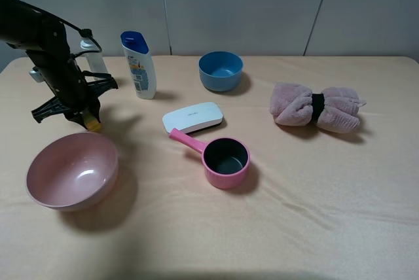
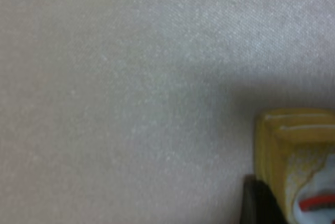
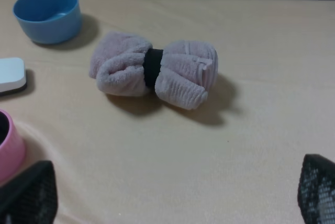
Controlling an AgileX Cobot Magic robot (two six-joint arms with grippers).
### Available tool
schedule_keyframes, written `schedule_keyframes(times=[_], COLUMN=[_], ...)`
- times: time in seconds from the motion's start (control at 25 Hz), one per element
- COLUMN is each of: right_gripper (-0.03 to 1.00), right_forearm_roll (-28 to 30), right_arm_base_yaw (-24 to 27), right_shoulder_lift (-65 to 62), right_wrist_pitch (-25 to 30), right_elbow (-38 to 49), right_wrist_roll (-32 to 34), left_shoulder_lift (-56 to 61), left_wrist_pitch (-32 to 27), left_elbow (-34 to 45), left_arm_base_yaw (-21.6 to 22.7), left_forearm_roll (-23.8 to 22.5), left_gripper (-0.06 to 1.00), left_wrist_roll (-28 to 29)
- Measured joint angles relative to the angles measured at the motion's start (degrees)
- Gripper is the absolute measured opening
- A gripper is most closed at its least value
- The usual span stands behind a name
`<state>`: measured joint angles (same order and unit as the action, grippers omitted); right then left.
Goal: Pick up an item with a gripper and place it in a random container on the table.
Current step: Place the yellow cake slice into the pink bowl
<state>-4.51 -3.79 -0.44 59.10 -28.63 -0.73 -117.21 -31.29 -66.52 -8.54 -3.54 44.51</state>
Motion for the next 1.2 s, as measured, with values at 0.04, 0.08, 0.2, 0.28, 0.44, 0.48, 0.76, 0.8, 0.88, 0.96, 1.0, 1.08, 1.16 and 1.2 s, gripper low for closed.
schedule_keyframes(times=[0.04,0.08,0.2,0.28,0.44,0.48,0.76,0.8,0.88,0.96,1.0,1.08,1.16,1.2], right_gripper=[0.69,0.69,0.69,0.69,0.69,0.69,0.69,0.69,0.69,0.69,0.69,0.69,0.69,0.69], right_forearm_roll=[0.00,0.00,0.00,0.00,0.00,0.00,0.00,0.00,0.00,0.00,0.00,0.00,0.00,0.00], right_arm_base_yaw=[0.00,0.00,0.00,0.00,0.00,0.00,0.00,0.00,0.00,0.00,0.00,0.00,0.00,0.00], right_shoulder_lift=[0.00,0.00,0.00,0.00,0.00,0.00,0.00,0.00,0.00,0.00,0.00,0.00,0.00,0.00], right_wrist_pitch=[0.00,0.00,0.00,0.00,0.00,0.00,0.00,0.00,0.00,0.00,0.00,0.00,0.00,0.00], right_elbow=[0.00,0.00,0.00,0.00,0.00,0.00,0.00,0.00,0.00,0.00,0.00,0.00,0.00,0.00], right_wrist_roll=[0.00,0.00,0.00,0.00,0.00,0.00,0.00,0.00,0.00,0.00,0.00,0.00,0.00,0.00], left_shoulder_lift=[0.33,0.84,2.85,4.23,6.66,7.35,12.82,13.75,15.51,17.26,18.40,20.11,21.55,22.30], left_wrist_pitch=[-0.62,-1.22,-3.19,-4.17,-6.60,-7.41,-12.95,-13.59,-14.98,-16.41,-17.41,-18.75,-20.49,-21.17], left_elbow=[0.00,0.00,0.00,0.00,0.00,0.00,0.00,0.00,0.00,0.00,0.00,0.00,0.00,0.00], left_arm_base_yaw=[0.00,0.00,0.00,0.00,0.00,0.00,0.00,0.00,-0.26,-1.11,-1.60,-2.56,-3.18,-3.59], left_forearm_roll=[0.00,0.05,0.05,0.05,0.05,0.05,0.05,0.05,0.05,-0.01,-0.01,-0.01,-0.01,0.05], left_gripper=[0.24,0.24,0.24,0.24,0.24,0.24,0.23,0.23,0.23,0.23,0.23,0.23,0.23,0.23], left_wrist_roll=[-0.05,-0.16,-0.36,-1.26,-3.50,-4.17,-10.46,-11.41,-13.65,-15.80,-16.56,-17.36,-17.79,-17.92])
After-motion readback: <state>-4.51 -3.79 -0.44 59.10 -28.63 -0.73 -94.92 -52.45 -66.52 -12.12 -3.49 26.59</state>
